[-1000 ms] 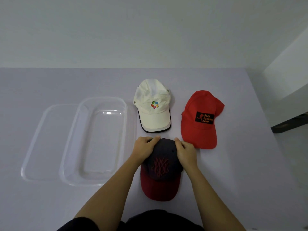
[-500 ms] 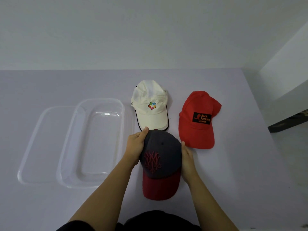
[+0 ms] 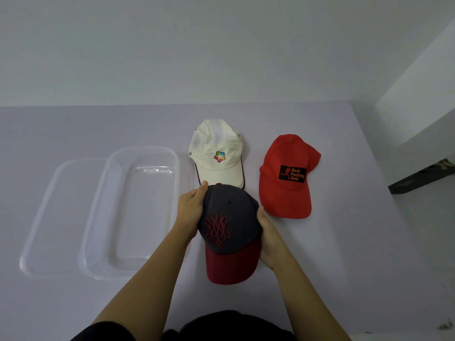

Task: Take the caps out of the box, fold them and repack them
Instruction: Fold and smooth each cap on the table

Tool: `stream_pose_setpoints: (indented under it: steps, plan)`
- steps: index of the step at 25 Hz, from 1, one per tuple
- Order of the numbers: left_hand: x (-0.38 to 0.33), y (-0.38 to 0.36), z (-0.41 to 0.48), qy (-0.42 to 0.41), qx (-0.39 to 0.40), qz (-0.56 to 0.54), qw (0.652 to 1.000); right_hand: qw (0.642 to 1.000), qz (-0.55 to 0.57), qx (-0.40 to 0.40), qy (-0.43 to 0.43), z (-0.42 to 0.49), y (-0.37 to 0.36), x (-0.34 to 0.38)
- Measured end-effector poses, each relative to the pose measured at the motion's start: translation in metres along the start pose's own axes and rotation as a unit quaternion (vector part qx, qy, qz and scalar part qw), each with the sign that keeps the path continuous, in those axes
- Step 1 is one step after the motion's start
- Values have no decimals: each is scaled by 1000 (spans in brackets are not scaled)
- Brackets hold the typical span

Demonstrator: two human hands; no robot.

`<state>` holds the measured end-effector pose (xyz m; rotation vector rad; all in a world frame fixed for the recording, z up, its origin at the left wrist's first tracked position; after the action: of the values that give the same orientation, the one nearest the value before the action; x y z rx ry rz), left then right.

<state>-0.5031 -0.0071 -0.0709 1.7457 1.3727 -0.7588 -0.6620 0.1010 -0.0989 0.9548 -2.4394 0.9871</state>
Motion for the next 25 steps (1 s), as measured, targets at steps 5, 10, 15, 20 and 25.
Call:
stream_pose_setpoints:
  steps: [5, 10, 15, 20, 25]
  plan:
    - [-7, 0, -3, -10, 14, -4, 1000, 991, -101, -85, 27, 2, 13, 11]
    - [-16, -6, -11, -40, 27, 33, 998, 947, -268, -53, 167, -2, -1, 38]
    - [-24, -15, -22, -69, 55, 52, 995, 955, -183, -94, 214, -12, -7, 56]
    - [-23, -16, -26, -67, 68, 68, 993, 981, -178, -69, 36, -7, 3, 38]
    - [-23, -17, -35, -92, 68, 130, 985, 925, -362, -18, 111, -11, -18, 58]
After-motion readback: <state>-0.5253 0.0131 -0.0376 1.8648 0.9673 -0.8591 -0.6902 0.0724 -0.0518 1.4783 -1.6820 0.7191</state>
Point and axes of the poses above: each hand's wrist, its own z-axis towards the middle knuckle, its own y-axis out of the back of the hand, x = y × z, the point moved 7 cm from there along z, towards the middle knuckle, and after that the axes turned 10 degrees about z, right-handed, at the moved point
